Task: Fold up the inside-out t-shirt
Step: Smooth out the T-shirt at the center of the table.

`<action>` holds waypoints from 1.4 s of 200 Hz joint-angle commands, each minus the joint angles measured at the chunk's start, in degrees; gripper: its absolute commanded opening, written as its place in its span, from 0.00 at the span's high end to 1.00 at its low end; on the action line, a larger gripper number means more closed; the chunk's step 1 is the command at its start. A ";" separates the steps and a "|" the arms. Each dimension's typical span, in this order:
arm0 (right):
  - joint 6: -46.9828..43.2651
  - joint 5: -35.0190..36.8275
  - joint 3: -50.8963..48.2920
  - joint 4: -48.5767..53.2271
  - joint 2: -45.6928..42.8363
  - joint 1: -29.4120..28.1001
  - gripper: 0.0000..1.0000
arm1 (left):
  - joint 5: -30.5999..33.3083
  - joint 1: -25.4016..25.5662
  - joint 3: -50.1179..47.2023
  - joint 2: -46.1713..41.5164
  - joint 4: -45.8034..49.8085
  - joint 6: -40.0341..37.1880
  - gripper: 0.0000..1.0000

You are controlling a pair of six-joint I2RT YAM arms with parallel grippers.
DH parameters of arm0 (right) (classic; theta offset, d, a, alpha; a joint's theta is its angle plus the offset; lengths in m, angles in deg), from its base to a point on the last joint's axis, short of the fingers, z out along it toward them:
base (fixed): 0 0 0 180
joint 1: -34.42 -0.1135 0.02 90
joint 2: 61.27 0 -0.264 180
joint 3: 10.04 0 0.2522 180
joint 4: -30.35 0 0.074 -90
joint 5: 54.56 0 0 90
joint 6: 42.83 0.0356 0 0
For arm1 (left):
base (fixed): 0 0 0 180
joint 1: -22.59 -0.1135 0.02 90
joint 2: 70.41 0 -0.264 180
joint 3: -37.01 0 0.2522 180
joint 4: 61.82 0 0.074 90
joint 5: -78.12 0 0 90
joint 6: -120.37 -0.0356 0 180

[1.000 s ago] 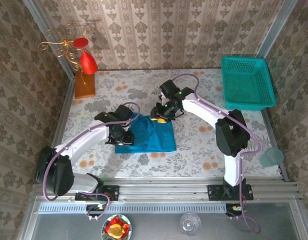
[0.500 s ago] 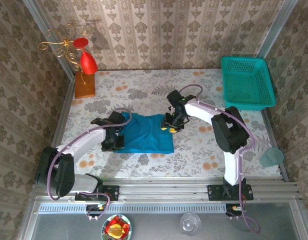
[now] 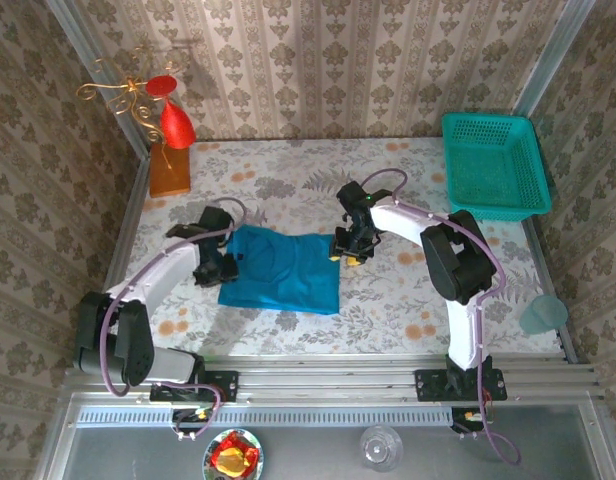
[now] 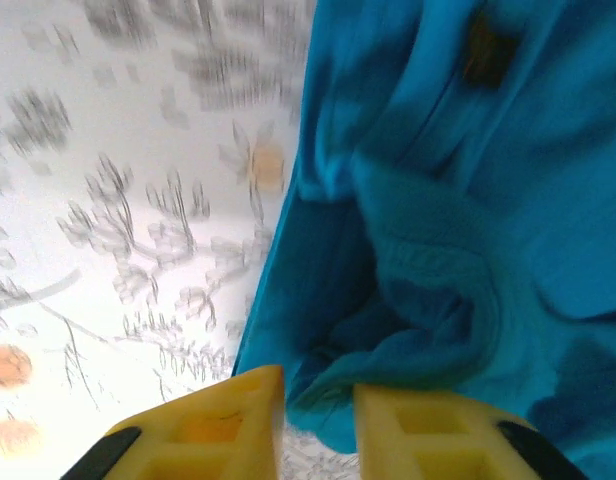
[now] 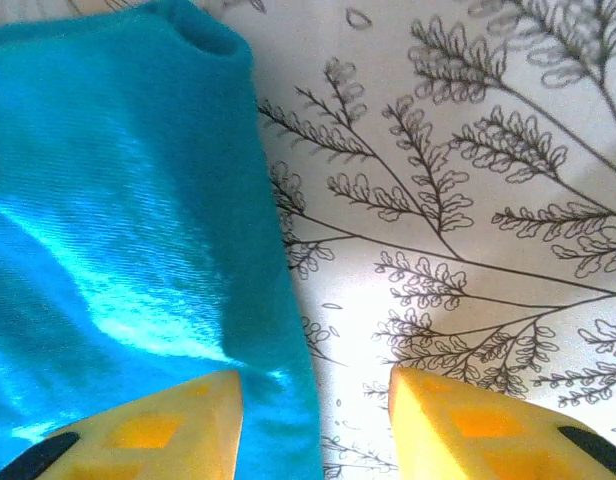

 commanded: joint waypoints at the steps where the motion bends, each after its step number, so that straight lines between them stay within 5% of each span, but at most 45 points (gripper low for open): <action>1: -1.86 0.41 3.96 1.87 -1.48 0.32 0.56 | -2.28 -2.83 6.09 2.18 0.22 -4.82 0.71; 36: -2.98 0.20 8.89 3.68 2.71 1.74 0.55 | -10.39 -5.87 17.17 13.05 -1.67 -9.49 0.63; 121: -3.16 -4.37 11.90 1.81 8.19 3.49 0.55 | -16.91 -8.74 34.42 32.81 2.10 -16.95 0.54; 167: -2.72 -6.46 13.02 0.03 10.29 3.49 0.67 | -14.14 -10.28 35.06 36.65 2.77 -16.91 0.62; 210: -2.67 -3.34 11.95 0.52 9.22 4.34 0.97 | -13.68 -11.65 33.58 36.70 0.89 -16.13 0.91; 230: -2.71 -2.83 10.49 0.25 7.87 4.89 1.00 | -12.88 -11.76 33.56 36.15 0.53 -15.85 0.98; 253: -3.15 -2.40 8.85 0.36 6.33 5.44 1.00 | -13.44 -11.86 34.04 35.01 1.06 -15.86 0.96; 280: -3.15 -3.30 7.75 -0.38 5.33 5.60 1.00 | -17.40 -11.96 34.00 31.48 -0.63 -15.76 0.82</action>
